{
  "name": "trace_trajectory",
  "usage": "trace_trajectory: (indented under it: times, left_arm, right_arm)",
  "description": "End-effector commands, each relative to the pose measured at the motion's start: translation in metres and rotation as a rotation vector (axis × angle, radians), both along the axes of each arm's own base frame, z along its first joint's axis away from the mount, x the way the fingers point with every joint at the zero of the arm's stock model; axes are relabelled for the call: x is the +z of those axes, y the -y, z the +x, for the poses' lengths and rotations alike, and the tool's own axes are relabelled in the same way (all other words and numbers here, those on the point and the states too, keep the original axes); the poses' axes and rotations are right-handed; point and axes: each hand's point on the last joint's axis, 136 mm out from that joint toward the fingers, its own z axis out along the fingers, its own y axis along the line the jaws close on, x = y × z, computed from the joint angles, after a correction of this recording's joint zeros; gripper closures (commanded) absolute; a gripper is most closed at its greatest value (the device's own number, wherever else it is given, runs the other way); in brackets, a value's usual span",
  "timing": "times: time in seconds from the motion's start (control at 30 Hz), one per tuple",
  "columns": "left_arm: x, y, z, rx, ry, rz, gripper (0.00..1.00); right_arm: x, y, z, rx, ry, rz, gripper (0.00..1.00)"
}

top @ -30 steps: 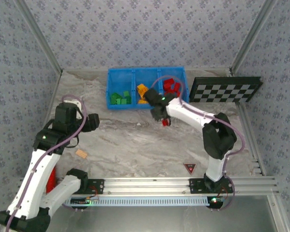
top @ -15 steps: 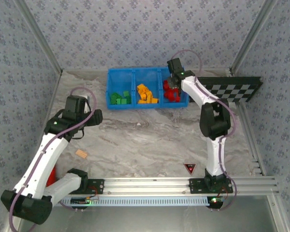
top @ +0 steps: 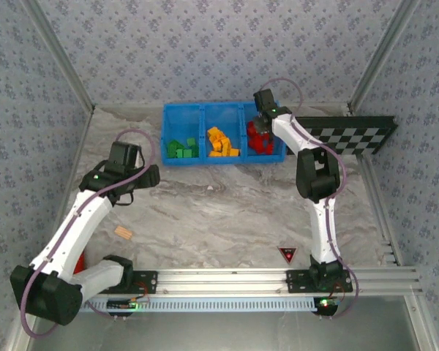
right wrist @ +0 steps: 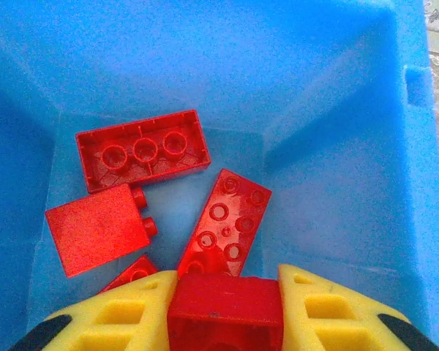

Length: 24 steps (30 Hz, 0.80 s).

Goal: Sort the legos into containers by color
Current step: Place the lego in the container, then reset both arms

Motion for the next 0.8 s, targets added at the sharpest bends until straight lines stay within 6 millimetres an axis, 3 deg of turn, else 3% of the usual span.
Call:
trace_trajectory:
  times: [0.0, 0.23, 0.47, 0.6, 0.7, 0.77]
  left_arm:
    - [-0.001, 0.003, 0.004, 0.005, 0.010, -0.026, 0.19]
    - [0.004, 0.003, 0.005, -0.005, 0.019, -0.021, 0.17]
    - [0.015, -0.003, 0.010, 0.012, 0.072, 0.006, 0.14]
    - [0.020, -0.026, 0.020, 0.079, 0.130, 0.084, 0.01]
    - [0.021, -0.056, 0.022, 0.189, 0.147, 0.140, 0.01]
    - [0.023, -0.076, 0.023, 0.260, 0.190, 0.173, 0.01]
  right_arm:
    - [-0.011, 0.001, -0.005, 0.008, -0.031, -0.033, 0.63]
    - [0.009, 0.001, -0.012, 0.016, -0.010, -0.030, 0.49]
    - [0.061, -0.013, -0.026, 0.071, 0.070, -0.012, 0.42]
    - [0.091, -0.020, -0.038, 0.113, 0.113, -0.012, 0.30]
    - [0.112, -0.027, -0.057, 0.151, 0.142, -0.009, 0.01]
    - [0.123, -0.029, -0.071, 0.168, 0.162, -0.002, 0.00]
